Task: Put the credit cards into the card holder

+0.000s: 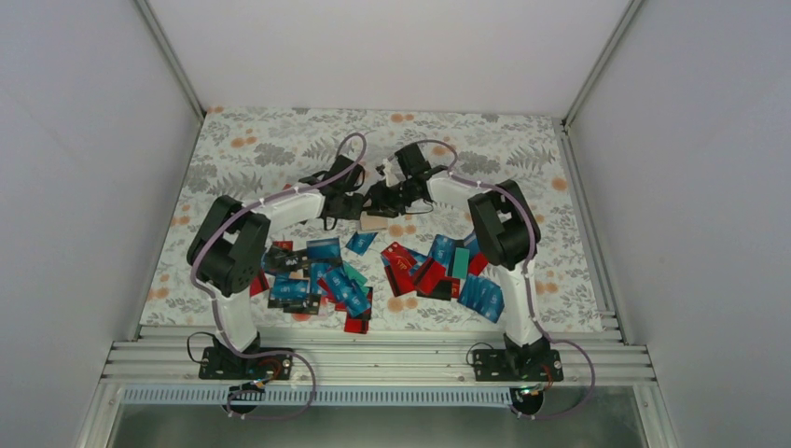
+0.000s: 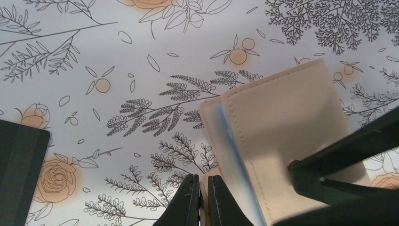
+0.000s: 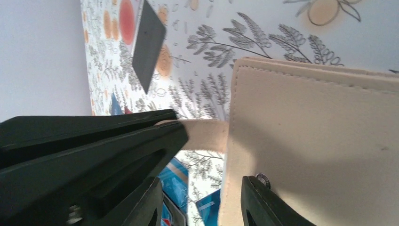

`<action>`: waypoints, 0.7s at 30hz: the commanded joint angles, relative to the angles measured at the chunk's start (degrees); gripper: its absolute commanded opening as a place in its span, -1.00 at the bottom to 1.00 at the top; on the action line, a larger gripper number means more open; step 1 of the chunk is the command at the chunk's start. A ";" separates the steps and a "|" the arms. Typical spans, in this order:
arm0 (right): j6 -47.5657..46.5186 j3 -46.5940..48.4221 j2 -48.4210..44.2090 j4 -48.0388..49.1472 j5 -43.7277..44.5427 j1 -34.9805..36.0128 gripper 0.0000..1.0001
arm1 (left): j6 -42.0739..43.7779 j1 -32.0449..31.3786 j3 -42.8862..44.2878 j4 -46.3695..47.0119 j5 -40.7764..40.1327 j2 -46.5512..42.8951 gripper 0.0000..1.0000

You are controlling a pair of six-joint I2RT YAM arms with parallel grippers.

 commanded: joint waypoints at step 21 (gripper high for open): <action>-4.39 -2.08 -8.63 -1.76 1.72 -3.50 -0.17 | -0.12 1.93 -3.63 5.56 8.19 -2.48 -0.95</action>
